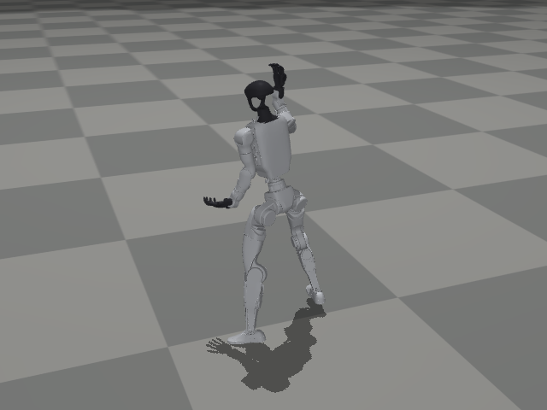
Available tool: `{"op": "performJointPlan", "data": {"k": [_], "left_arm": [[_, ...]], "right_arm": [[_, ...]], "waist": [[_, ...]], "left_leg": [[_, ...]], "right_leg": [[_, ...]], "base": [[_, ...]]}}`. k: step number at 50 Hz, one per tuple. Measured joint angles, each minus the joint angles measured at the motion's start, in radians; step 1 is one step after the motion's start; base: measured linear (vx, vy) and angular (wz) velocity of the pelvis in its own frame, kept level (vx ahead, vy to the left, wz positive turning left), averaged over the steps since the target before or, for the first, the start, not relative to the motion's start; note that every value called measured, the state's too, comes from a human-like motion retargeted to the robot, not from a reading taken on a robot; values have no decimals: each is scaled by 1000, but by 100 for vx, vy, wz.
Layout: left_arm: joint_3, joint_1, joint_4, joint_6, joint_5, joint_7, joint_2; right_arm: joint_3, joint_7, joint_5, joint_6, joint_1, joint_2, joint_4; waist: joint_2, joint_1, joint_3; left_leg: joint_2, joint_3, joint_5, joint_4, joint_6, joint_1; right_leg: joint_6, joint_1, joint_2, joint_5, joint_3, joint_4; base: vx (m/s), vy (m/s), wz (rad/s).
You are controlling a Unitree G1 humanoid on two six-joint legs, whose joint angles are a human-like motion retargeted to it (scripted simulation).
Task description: Kungfu
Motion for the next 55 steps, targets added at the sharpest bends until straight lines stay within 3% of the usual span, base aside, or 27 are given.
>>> {"op": "performJointPlan", "data": {"k": [3,5,10,13,17,23,30,36,40,44,47,50,52,55], "left_arm": [[98,98,117,31,-221,34,-29],[160,135,197,51,-290,51,-10],[203,154,339,102,-202,32,106],[184,130,358,91,-182,48,143],[162,106,343,89,-176,49,147],[109,90,314,77,-97,47,152],[81,115,337,57,41,54,156],[97,147,393,47,111,89,163],[117,185,423,29,152,129,175],[126,230,459,32,203,147,202],[131,258,478,38,295,150,227],[119,289,478,30,440,158,262],[94,312,469,21,541,162,293],[76,344,458,-4,709,191,329]], "right_arm": [[-172,-127,-90,-71,116,-128,-130],[-303,-221,-129,-73,234,-172,-236],[-595,-344,-278,-94,503,-177,-434],[-658,-417,-380,-74,601,-137,-483],[-621,-466,-410,-78,643,-110,-479],[-540,-419,-299,-85,612,-91,-441],[-430,-406,-268,-80,578,-109,-402],[-317,-389,-259,-81,539,-115,-365],[-267,-405,-349,-102,510,-151,-251],[-223,-444,-675,-158,450,-275,-31],[-170,-616,-1270,-179,360,-422,140],[-134,-832,-1867,-9,305,-601,273],[-83,-942,-1989,50,270,-687,344],[-4,-984,-1955,-103,223,-771,419]], "waist": [[7,-48,-28],[22,-97,-55],[45,-153,-68],[38,-134,-60],[58,-127,-56],[52,-97,-47],[43,-99,-16],[-22,-73,24],[-54,-24,53],[-40,-61,75],[-52,-84,84],[-76,-79,90],[-87,-79,89],[-95,-88,83]], "left_leg": [[13,84,17,-57,6,36],[27,77,29,-63,-10,17],[44,48,25,-54,-35,-26],[36,27,6,-48,-44,-25],[23,-29,-43,-30,-73,-28],[-34,-122,-137,-4,-109,-27],[-132,-183,-245,13,-117,-12],[-328,-333,-399,53,-117,24],[-356,-356,-424,74,-117,74],[-295,-304,-443,93,-114,103],[-289,-251,-459,94,-99,126],[-293,-204,-471,91,-86,149],[-294,-190,-482,93,-79,157],[-286,-162,-492,92,-74,173]], "right_leg": [[-31,-63,27,-47,30,61],[-46,-104,30,-76,22,100],[-66,-157,33,-106,7,149],[-74,-176,41,-99,26,151],[-73,-179,52,-66,37,121],[-61,-200,52,18,80,42],[-12,-211,41,122,167,-90],[37,-235,1,218,298,-200],[44,-208,50,272,345,-303],[38,-147,73,290,282,-384],[27,-122,55,294,238,-425],[1,-108,27,297,169,-455],[-22,-96,2,292,96,-469],[-45,-69,-24,301,-12,-492]], "base": [[-1,-45,-67],[-3,-41,-27],[-13,-22,-7],[-15,-2,-36],[-8,10,-31],[-10,17,-52],[-13,29,-51],[-13,38,-91],[-7,16,-141],[-8,12,-65],[-8,13,-59],[-5,5,-75],[-4,2,-65],[0,-4,-55]]}}
